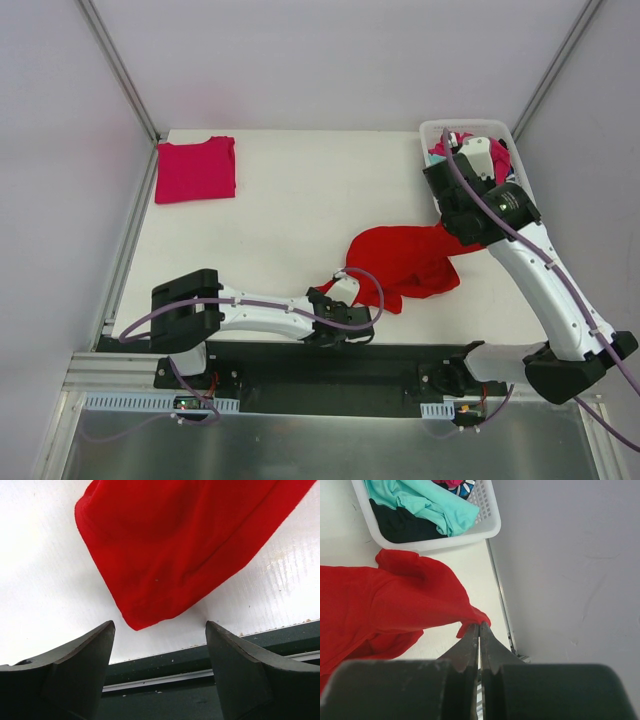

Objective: Fold and stack the t-shirts

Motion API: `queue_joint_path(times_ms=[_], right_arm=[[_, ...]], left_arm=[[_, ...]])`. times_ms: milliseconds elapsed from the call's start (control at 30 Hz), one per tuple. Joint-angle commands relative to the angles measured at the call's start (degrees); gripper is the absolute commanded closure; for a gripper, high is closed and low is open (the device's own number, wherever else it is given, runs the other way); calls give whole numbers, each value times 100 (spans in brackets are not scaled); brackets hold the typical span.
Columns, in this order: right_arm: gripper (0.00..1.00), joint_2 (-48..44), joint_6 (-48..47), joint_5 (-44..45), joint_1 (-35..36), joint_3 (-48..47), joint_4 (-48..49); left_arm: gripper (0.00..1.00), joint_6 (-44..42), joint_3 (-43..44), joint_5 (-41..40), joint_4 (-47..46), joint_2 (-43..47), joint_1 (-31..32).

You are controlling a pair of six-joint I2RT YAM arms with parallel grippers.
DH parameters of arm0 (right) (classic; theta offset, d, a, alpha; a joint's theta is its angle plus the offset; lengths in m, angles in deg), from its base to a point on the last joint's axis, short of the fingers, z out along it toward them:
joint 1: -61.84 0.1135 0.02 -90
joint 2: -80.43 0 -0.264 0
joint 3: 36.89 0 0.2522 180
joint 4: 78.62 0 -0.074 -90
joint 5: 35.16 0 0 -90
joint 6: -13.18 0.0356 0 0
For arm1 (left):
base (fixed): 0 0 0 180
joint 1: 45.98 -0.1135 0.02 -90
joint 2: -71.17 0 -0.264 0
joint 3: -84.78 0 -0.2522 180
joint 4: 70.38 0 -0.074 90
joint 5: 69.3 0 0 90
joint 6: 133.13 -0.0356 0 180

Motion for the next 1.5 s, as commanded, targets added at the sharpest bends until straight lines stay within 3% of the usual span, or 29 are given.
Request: queue_joint_path(times_ms=[0,467,567,1167,1367,1467], right_arm=[[99,-176,27,41,91,-32,-113],[99,-202,308,111,285,213,-210],[99,-228,361,103,329,310,-227],[99,-387,493,173,390,469,-315],[99,-422,484,191,390,504,-333],[99,-422,484,191,390,530,-350]], left_arm=[[28,-76,19,-57,-13,39,50],[33,-129,-332,-101,-74,478,-345],[39,-190,-306,-83,-136,479,-390],[55,-50,-587,136,-409,408,-442],[67,3,-693,145,-435,478,-451],[67,29,-736,154,-444,487,-460]])
